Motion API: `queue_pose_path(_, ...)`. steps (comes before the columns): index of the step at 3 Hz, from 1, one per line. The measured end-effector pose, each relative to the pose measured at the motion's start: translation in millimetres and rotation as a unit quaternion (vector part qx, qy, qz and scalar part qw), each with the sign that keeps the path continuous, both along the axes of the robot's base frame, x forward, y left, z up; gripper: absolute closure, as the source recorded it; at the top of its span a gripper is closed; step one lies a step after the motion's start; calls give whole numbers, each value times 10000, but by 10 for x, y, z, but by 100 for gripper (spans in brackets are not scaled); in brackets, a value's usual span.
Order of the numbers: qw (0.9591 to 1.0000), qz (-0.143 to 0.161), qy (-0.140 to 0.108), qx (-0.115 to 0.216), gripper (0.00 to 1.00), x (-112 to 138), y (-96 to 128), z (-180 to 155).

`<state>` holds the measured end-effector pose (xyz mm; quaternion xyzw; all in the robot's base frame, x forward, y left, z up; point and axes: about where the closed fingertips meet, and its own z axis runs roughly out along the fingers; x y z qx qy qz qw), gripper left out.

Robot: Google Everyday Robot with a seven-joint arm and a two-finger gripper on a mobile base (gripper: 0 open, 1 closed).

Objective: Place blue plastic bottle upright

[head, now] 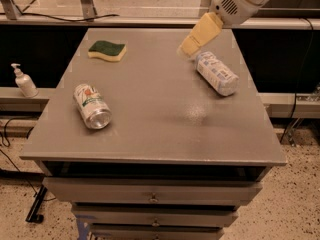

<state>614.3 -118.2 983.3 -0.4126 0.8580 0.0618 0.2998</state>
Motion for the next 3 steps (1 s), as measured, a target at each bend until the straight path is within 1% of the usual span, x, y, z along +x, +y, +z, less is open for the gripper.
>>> queue_pose_path(1,9992,-288,224,-189,0,379,211,-248)
queue_pose_path(2,9963,-536,503,-445,0,679,305,-604)
queue_pose_path(3,9920,-772,771,-641,0,855,145,-987)
